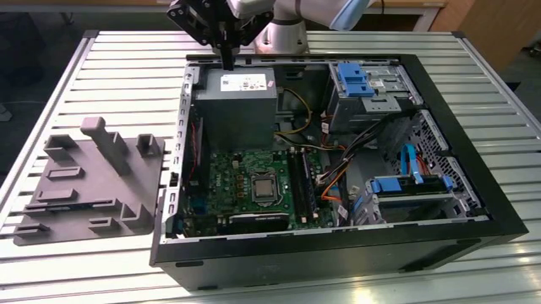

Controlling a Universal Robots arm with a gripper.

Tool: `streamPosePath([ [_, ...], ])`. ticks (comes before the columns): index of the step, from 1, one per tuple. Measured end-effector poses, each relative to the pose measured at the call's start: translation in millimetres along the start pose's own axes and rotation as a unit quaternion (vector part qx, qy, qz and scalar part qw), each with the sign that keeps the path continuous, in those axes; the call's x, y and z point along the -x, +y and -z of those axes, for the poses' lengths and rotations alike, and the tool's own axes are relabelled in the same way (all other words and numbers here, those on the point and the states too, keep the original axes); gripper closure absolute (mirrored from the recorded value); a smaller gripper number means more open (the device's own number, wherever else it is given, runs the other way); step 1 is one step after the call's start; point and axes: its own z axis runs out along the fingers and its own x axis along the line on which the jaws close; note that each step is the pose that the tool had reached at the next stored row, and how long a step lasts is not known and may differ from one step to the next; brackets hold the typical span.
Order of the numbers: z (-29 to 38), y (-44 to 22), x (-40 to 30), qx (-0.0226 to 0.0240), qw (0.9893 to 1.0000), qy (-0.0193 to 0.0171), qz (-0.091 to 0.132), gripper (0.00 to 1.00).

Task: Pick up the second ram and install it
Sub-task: 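Reach for the second ram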

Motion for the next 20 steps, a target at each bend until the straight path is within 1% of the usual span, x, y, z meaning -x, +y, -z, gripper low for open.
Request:
streamPosePath([
  [10, 0.1, -0.4, -5.3, 0.0, 1.0, 0.0, 0.0, 0.89],
  [20, 0.4, -1.0, -13.5, 0.0, 1.0, 0.0, 0.0, 0.89],
])
